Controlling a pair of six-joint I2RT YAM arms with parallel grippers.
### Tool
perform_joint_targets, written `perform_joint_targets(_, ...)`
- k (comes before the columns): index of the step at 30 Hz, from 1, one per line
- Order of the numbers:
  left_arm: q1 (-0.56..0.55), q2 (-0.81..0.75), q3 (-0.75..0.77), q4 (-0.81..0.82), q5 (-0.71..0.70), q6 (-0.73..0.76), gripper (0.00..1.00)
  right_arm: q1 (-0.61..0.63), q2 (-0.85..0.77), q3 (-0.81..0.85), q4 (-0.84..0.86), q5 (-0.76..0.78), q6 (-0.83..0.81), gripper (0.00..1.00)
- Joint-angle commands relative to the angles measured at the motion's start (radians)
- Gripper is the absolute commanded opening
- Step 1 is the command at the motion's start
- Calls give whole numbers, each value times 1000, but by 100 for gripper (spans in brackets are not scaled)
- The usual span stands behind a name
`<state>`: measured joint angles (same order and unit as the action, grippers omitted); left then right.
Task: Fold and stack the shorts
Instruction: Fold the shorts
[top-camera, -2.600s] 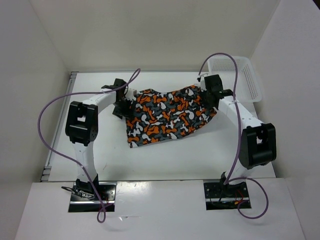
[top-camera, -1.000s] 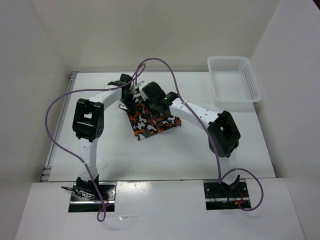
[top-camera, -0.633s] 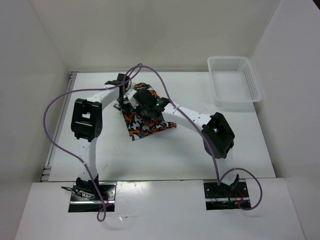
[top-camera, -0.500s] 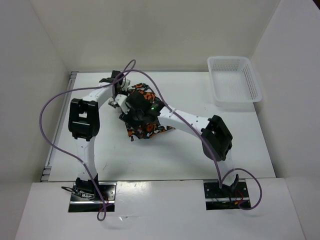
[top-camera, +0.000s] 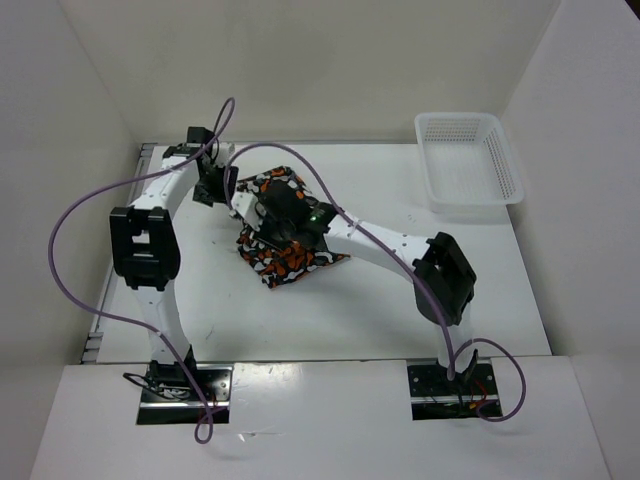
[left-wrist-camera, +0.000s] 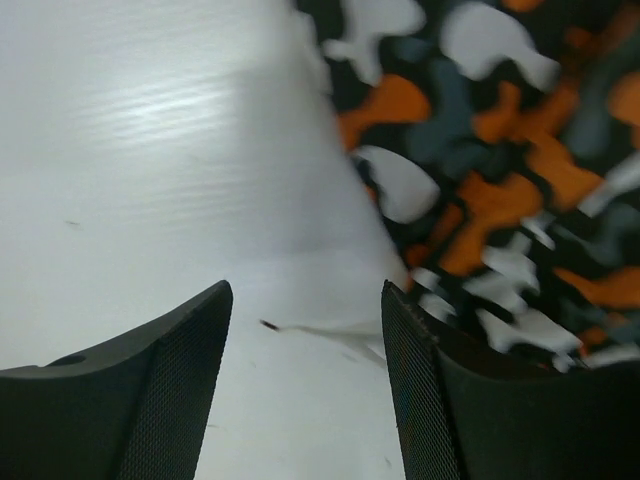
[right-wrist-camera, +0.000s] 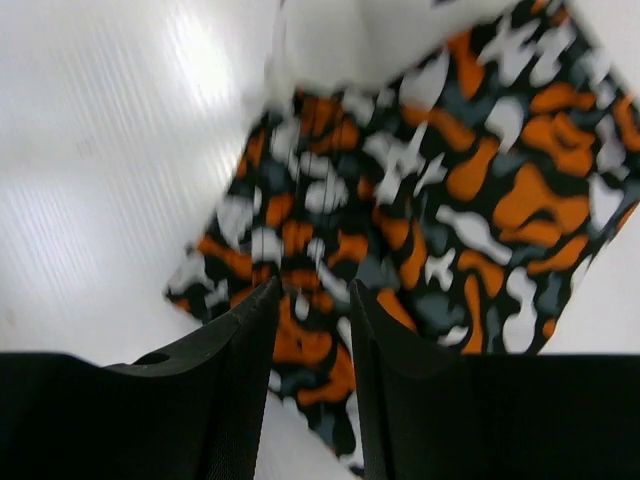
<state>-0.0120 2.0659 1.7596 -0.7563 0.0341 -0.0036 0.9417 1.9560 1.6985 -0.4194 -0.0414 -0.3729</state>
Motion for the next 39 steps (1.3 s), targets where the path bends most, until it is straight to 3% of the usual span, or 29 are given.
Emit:
perform_joint_targets(1, -54, -72, -67, -92, 177, 4, 69, 0, -89, -147, 13, 52, -150, 41)
perform_joint_targets(7, -54, -72, -124, -143, 357, 4, 69, 0, -115, -238, 16, 43, -259, 67)
perform_joint_targets(16, -74, 8, -144, -196, 372, 4, 71, 0, -29, -218, 122, 124, -307, 69)
perform_joint_targets(20, -95, 17, -190, -173, 303, 4, 71, 0, -20, -218, 142, 133, -327, 69)
perform_joint_targets(22, -95, 29, -201, -163, 303, 4, 64, 0, -8, -218, 142, 133, -336, 69)
perform_joint_targets(26, -117, 59, -190, -163, 303, 4, 45, 0, 27, -197, 90, 61, -345, 62)
perform_joint_targets(30, -117, 56, -157, -186, 293, 4, 29, 0, 47, -197, 80, 41, -356, 36)
perform_joint_targets(31, -117, 56, -147, -201, 293, 4, 29, 0, 47, -197, 80, 41, -356, 22)
perform_joint_targets(34, -117, 33, -108, -236, 265, 4, 29, 0, 47, -197, 90, 63, -365, 4)
perform_joint_targets(39, -117, -15, -40, -285, 256, 4, 29, 0, -15, -209, 68, 72, -365, 0)
